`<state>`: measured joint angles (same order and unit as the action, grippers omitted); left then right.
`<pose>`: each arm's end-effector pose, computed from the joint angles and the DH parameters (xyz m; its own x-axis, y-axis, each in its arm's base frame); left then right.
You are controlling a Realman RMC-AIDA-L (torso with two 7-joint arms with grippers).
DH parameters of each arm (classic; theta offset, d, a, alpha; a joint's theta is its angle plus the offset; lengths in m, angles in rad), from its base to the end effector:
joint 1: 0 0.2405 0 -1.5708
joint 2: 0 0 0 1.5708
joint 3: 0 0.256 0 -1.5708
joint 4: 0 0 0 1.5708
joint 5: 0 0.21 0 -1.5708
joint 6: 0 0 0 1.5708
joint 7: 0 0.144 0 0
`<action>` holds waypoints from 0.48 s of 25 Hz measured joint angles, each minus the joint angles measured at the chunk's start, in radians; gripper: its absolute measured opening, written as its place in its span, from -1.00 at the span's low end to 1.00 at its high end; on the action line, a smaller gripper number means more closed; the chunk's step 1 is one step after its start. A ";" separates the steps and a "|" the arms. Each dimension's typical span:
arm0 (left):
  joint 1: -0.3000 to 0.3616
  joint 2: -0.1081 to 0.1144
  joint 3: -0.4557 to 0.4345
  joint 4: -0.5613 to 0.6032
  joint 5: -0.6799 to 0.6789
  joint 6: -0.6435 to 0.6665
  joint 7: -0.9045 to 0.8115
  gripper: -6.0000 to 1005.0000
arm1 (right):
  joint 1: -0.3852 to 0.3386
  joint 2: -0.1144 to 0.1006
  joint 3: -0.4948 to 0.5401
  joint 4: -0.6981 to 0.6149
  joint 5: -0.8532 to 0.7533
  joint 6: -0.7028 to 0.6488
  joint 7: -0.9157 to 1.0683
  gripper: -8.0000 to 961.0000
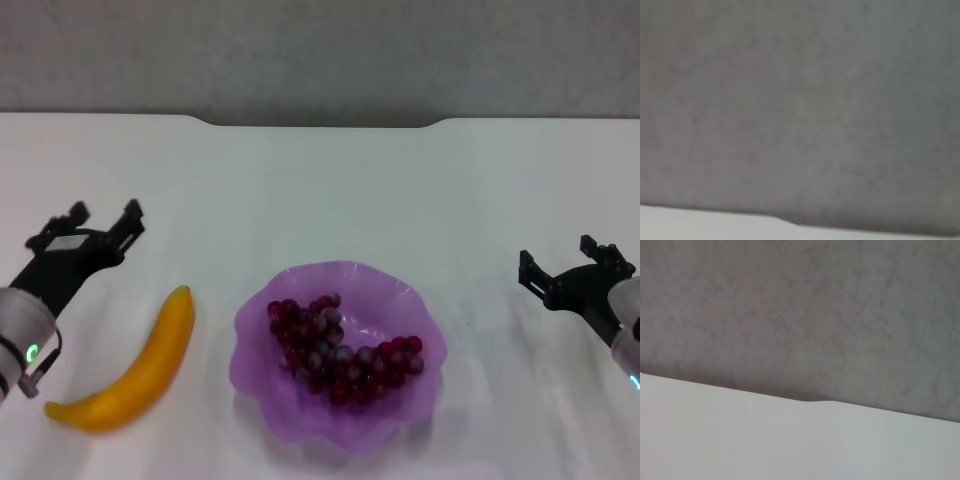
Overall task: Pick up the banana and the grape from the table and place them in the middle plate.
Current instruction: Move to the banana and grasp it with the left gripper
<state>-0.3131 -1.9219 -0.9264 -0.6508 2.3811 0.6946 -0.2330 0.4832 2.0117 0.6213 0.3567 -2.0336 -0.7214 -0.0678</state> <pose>-0.3158 0.3502 -0.0132 0.5650 0.1867 0.8037 0.8241 -0.1756 -0.5386 0.3313 0.3511 -0.0558 0.7869 -0.2670 -0.5563 -0.6123 -0.2259 -0.7577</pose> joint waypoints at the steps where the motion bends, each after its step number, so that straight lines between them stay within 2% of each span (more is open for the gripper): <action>1: 0.012 0.021 -0.005 -0.060 0.014 -0.056 0.002 0.54 | 0.000 0.000 0.000 0.000 0.000 0.000 0.000 0.83; 3: 0.028 0.050 -0.033 -0.157 0.049 -0.164 0.007 0.54 | 0.000 0.000 0.000 -0.003 0.000 0.001 0.001 0.83; 5: 0.047 0.058 -0.100 -0.254 0.105 -0.317 0.035 0.54 | 0.000 0.000 0.000 -0.006 0.000 0.004 0.002 0.83; 7: 0.064 0.055 -0.170 -0.344 0.144 -0.486 0.092 0.54 | 0.000 -0.001 0.000 -0.005 0.000 0.010 0.003 0.83; 9: 0.075 0.037 -0.248 -0.436 0.160 -0.688 0.182 0.54 | 0.000 -0.001 0.000 -0.006 -0.001 0.020 0.003 0.83; 12: 0.080 -0.025 -0.400 -0.559 0.161 -0.994 0.362 0.54 | 0.001 -0.001 0.000 -0.006 0.000 0.026 0.001 0.83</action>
<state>-0.2329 -1.9464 -1.3264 -1.2095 2.5422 -0.2994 0.1288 0.4841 2.0110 0.6213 0.3506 -2.0340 -0.6958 -0.0672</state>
